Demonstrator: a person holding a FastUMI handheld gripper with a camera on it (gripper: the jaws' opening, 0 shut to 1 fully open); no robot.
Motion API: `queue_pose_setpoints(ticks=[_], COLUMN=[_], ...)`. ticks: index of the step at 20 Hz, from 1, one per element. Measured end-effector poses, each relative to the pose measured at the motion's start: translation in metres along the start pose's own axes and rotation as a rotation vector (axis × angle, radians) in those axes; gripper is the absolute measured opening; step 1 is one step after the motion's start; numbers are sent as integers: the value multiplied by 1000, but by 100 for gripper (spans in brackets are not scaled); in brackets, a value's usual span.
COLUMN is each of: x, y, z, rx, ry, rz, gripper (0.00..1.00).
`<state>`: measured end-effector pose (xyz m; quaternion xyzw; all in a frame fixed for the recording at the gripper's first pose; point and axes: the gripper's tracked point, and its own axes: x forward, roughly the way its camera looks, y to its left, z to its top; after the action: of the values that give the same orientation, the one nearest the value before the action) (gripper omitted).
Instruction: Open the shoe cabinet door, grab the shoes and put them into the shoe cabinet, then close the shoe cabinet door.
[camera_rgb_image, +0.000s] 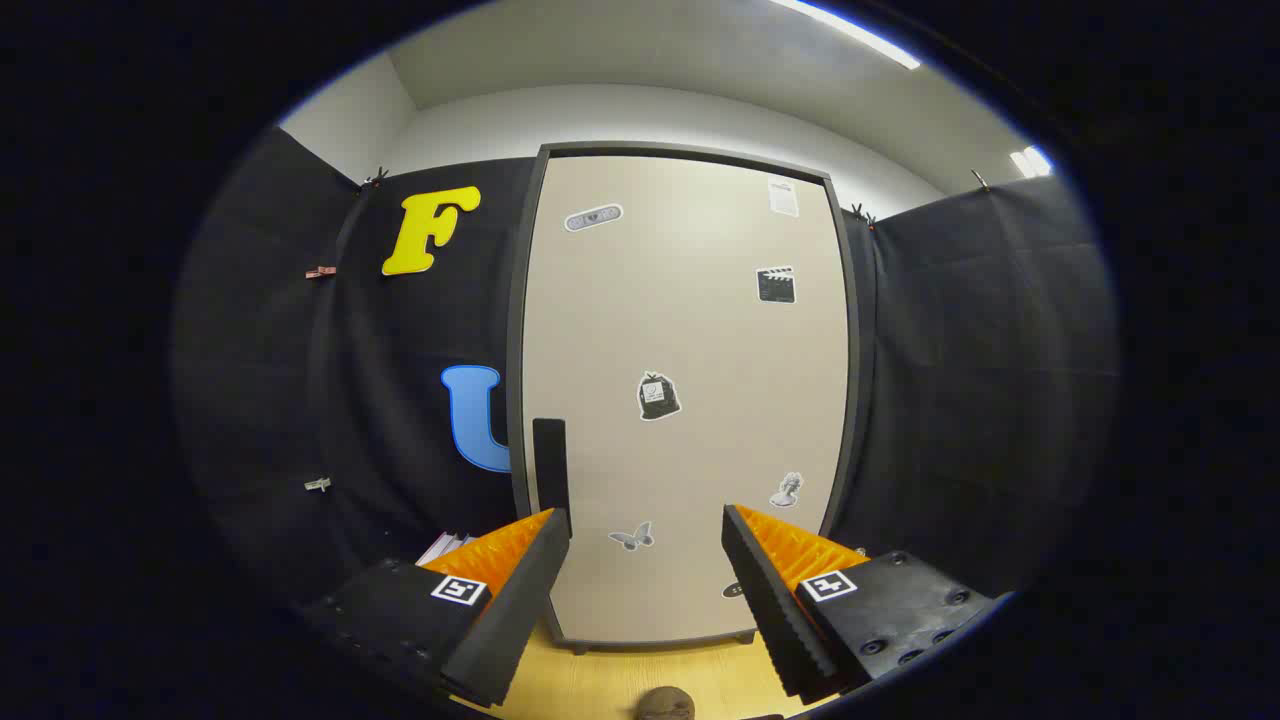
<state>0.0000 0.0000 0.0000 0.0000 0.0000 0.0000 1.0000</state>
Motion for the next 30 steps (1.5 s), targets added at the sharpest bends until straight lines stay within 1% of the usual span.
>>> queue_pose_setpoints(ticks=[12,16,23,26,30], x=[3,12,57,82,114], y=[1,8,42,52,63], z=[-2,-2,-16,-23,-28], rx=[-3,1,8,-1,26], ry=[4,2,30,40,36], rz=[0,15,52,51,51], gripper=[97,98,98,98,98])
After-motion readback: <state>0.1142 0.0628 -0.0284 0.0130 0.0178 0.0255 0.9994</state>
